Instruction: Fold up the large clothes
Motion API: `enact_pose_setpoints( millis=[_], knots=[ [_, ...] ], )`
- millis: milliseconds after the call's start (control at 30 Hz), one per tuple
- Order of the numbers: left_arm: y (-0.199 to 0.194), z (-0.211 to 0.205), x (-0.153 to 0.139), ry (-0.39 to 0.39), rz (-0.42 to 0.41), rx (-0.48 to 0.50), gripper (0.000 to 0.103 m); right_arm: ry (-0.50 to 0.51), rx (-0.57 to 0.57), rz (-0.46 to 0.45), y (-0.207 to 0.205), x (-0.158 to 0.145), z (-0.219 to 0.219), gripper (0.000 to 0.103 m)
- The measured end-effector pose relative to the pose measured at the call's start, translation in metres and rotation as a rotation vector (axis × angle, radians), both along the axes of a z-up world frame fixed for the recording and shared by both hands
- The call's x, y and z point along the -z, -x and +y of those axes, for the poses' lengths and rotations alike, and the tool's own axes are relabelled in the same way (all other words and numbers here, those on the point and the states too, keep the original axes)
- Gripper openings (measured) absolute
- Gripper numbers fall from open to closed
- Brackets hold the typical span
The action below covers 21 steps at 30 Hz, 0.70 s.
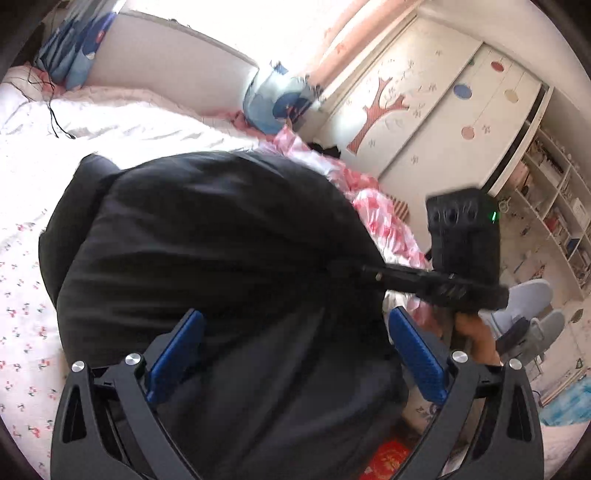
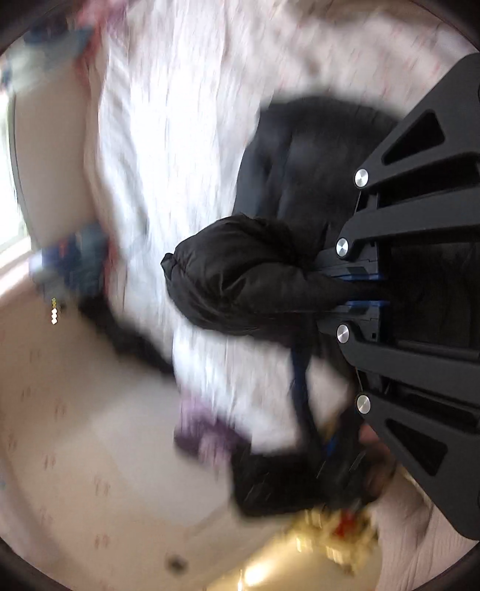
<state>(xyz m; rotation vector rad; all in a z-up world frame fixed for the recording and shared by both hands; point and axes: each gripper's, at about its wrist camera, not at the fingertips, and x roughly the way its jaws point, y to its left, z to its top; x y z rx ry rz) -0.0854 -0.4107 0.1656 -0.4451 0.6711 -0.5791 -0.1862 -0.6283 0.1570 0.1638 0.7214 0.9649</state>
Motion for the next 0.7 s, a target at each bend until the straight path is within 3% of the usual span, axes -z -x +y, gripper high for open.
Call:
enact_pose_setpoints(
  millis=[100, 200, 367, 433, 500, 533, 600, 700],
  knots=[
    [-0.018, -0.029, 0.028, -0.074, 0.089, 0.066, 0.096, 0.049, 0.166, 0.107, -0.016, 0.064, -0.037, 0.008],
    [-0.021, -0.065, 0.046, -0.227, 0.085, 0.117, 0.096, -0.036, 0.200, 0.278, -0.026, 0.131, -0.053, 0.010],
    [-0.015, -0.061, 0.040, -0.257, 0.110, 0.124, 0.096, -0.046, 0.261, 0.182, -0.007, 0.107, -0.065, 0.010],
    [-0.008, -0.043, 0.034, -0.207, 0.114, 0.092, 0.096, -0.008, 0.289, 0.161, -0.002, 0.104, -0.065, 0.011],
    [0.008, -0.013, 0.035, -0.099, 0.122, 0.031, 0.096, -0.013, 0.299, 0.196, 0.001, 0.120, -0.062, 0.014],
    [0.018, 0.014, 0.042, -0.012, 0.149, -0.034, 0.096, -0.025, 0.296, 0.211, -0.004, 0.126, -0.057, 0.015],
    [0.025, 0.049, 0.068, 0.075, 0.251, -0.116, 0.096, -0.069, 0.303, 0.243, -0.001, 0.144, -0.062, 0.015],
    [0.021, 0.076, 0.105, 0.218, 0.370, -0.126, 0.096, -0.100, 0.313, 0.258, -0.002, 0.154, -0.061, 0.015]
  ],
)
